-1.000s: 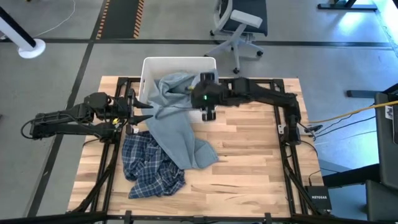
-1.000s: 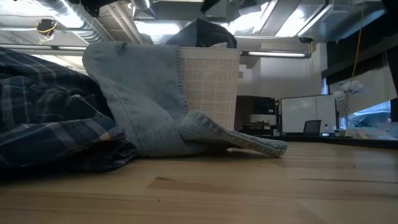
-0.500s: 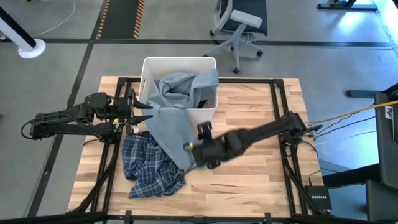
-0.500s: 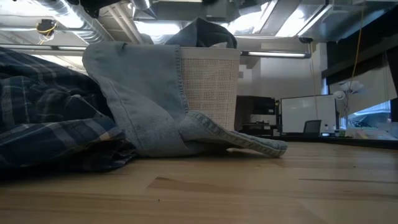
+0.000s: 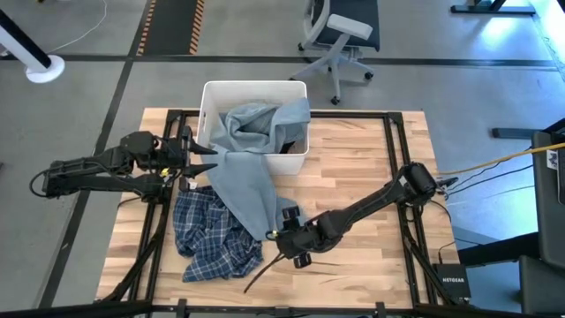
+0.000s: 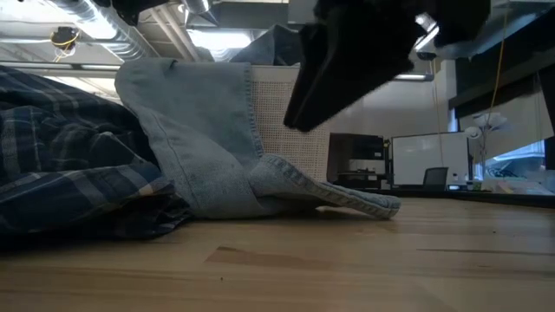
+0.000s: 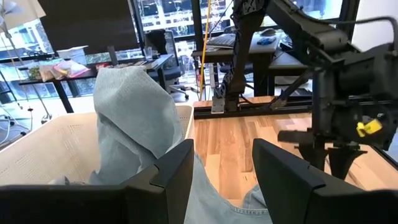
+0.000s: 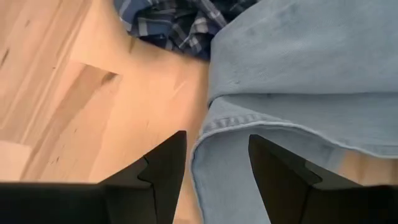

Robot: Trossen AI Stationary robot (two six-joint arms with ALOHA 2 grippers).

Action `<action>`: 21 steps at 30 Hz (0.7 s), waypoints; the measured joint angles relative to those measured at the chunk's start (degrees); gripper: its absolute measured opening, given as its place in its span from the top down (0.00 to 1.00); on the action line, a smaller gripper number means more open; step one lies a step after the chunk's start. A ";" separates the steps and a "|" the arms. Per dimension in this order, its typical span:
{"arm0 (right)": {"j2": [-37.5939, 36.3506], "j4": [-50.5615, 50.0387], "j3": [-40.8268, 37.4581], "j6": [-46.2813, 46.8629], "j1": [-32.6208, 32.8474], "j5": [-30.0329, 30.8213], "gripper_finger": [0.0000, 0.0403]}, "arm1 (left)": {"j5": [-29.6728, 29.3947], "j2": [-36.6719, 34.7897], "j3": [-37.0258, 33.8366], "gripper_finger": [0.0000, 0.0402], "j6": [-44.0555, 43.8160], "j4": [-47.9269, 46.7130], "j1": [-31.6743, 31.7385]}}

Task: Sort clothes
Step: Put the blue pants into the white bin

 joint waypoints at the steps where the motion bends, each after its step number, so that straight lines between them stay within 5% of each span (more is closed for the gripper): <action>1: 0.00 1.37 -0.95 0.46 0.00 -0.09 0.52 | 0.00 0.02 0.00 0.60 0.00 -0.02 0.00; 16: 7.02 16.25 -5.54 5.87 1.42 2.09 0.52 | -0.01 0.31 0.00 0.60 0.00 -0.03 0.01; 21: 9.04 19.93 -5.51 4.91 1.33 11.11 0.52 | 0.00 0.69 0.00 0.60 -0.02 0.29 0.00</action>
